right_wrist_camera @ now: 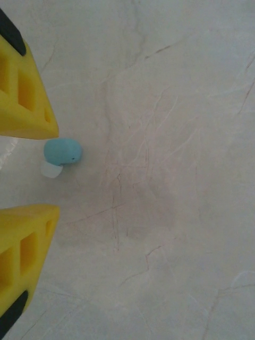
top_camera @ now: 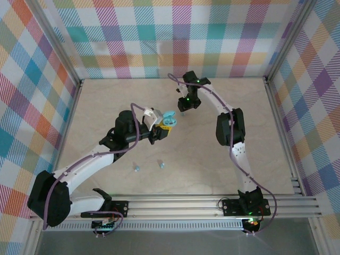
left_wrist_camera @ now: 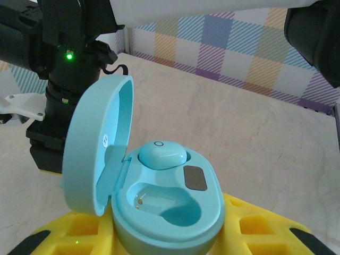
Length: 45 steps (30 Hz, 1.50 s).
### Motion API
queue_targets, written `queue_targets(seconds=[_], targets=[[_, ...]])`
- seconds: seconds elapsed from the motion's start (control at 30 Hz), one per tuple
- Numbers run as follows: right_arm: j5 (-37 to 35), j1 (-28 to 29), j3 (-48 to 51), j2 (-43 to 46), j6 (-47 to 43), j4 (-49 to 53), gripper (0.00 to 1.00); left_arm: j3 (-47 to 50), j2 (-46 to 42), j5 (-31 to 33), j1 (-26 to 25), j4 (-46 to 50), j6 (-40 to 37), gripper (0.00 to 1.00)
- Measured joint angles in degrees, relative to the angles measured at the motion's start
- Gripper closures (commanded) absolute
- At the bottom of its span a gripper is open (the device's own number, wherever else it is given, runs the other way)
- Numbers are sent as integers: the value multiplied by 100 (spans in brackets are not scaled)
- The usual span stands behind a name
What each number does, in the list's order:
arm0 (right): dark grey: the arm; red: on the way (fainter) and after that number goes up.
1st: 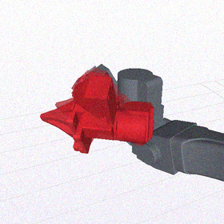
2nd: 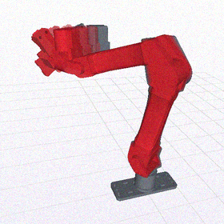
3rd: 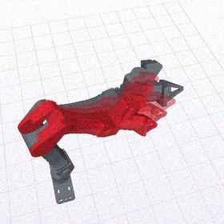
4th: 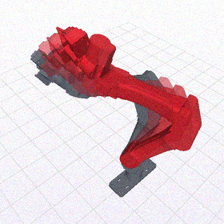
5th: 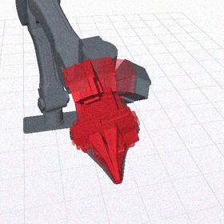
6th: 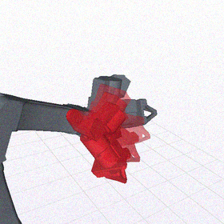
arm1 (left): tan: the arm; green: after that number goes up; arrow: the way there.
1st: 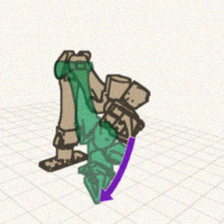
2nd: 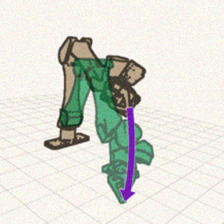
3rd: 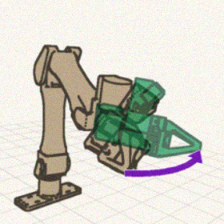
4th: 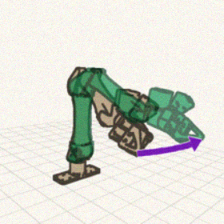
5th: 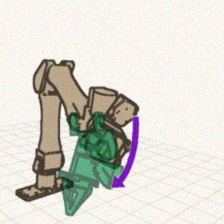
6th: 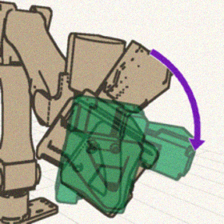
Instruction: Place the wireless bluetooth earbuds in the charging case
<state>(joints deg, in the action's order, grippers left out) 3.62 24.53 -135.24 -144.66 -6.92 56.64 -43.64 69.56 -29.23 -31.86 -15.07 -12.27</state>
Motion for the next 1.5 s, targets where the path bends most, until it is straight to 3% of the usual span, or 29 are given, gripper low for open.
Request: queue_targets(seconds=[0.47, 0.8, 1.3, 1.5], targets=[[219, 20, 61, -68, 26, -63, 63, -81, 101, 66, 0, 140, -20, 99], [302, 90, 286, -70, 22, -179, 73, 114, -50, 186, 0, 146, -17, 100], [70, 282, 339, -70, -28, -173, 74, 138, -350, 289, 0, 166, -17, 100], [-44, 293, 339, -70, -87, -142, 68, 260, -461, 343, 0, 164, -11, 100]])
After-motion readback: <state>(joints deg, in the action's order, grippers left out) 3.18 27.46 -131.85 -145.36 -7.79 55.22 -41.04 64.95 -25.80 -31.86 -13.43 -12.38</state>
